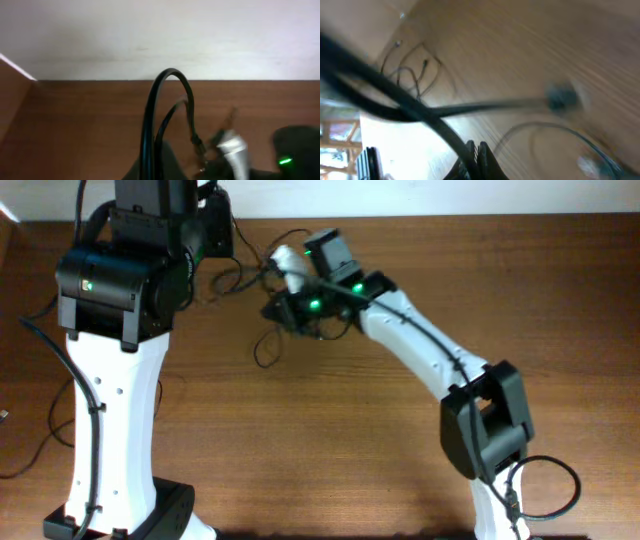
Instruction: Untangle cables
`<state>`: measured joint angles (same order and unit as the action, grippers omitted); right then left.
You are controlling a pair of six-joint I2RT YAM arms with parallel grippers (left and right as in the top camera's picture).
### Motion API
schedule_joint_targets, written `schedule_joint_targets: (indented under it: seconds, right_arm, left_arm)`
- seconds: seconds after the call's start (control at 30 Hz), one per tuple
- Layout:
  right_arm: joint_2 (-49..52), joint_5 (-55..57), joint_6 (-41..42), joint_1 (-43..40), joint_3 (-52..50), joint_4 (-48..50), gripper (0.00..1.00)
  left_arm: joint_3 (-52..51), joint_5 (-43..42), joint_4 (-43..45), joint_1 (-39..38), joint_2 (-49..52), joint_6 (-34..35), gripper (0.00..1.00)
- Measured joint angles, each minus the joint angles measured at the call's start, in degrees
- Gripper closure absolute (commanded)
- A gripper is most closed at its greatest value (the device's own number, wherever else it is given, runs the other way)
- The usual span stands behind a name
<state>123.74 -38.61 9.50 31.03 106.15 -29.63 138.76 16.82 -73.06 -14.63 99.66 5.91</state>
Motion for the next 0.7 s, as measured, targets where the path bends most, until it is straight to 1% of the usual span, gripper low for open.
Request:
schedule_joint_targets:
  seconds: [0.13, 0.2, 0.33, 0.43, 0.53, 0.63, 0.7]
  right_arm:
    - [-0.1, -1.3, 0.5, -7.9, 0.1, -9.4, 0.96]
    - [-0.1, -1.2, -1.6, -13.3, 0.0, -15.8, 0.96]
    - [-0.1, 4.2, -3.9, -18.8, 0.0, -27.6, 0.96]
    - [-0.1, 7.9, -6.6, -20.1, 0.0, -33.5, 0.96]
    - [-0.1, 11.4, -7.9, -20.2, -0.1, -37.0, 0.96]
    - [-0.1, 13.0, -8.3, -20.2, -0.1, -37.9, 0.96]
    - [-0.1, 13.7, -8.4, -20.2, -0.1, -37.9, 0.96]
  left_arm:
    - [0.0, 3.6, 0.0, 0.0, 0.0, 0.0, 1.0]
    - [0.0, 5.0, 0.7, 0.0, 0.0, 0.0, 1.0]
    - [0.0, 6.2, 2.2, 0.0, 0.0, 0.0, 1.0]
    - [0.0, 6.6, 2.6, 0.0, 0.0, 0.0, 1.0]
    - [0.0, 7.8, 3.3, 0.1, 0.0, 0.0, 1.0]
    - [0.0, 8.4, 3.5, 2.5, 0.1, -0.1, 1.0]
    - [0.0, 8.5, 3.6, 6.3, 0.5, -0.1, 1.0]
